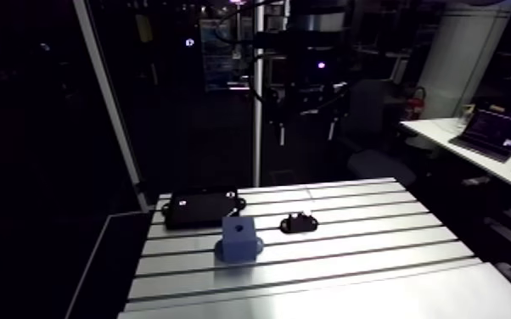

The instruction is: Pick up the M10 bolt and insert it into the hex recess until seated.

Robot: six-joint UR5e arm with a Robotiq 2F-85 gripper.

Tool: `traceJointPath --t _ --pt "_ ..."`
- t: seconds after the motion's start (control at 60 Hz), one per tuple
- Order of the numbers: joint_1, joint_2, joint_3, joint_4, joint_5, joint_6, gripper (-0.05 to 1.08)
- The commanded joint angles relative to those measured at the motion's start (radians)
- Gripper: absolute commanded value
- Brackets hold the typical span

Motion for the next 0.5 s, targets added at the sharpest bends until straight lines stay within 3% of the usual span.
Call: traceJointPath --t 0.017,0.083,0.15,0.167,0.217,0.233,0.283,0.317,0.417,0.5 --pt "-0.056 0.005 0.066 -0.120 0.004 -0.052 0.01" --pt "-0.063 0.009 0.082 -0.150 0.009 -0.055 0.01" --pt "-0.069 0.015 0.099 -0.170 0.024 -0.053 0.01" --pt "-0.072 0.017 0.107 -0.179 0.039 -0.053 0.01" --pt "-0.077 0.017 0.116 -0.189 0.052 -0.053 0.01" --pt "-0.085 0.017 0.125 -0.201 0.068 -0.053 0.01" --pt "-0.098 0.017 0.134 -0.216 0.079 -0.054 0.01" --pt "-0.117 0.017 0.148 -0.247 0.096 -0.055 0.01" --pt "-0.130 0.020 0.170 -0.285 0.110 -0.060 0.01" --pt "-0.131 0.029 0.181 -0.310 0.110 -0.062 0.01"
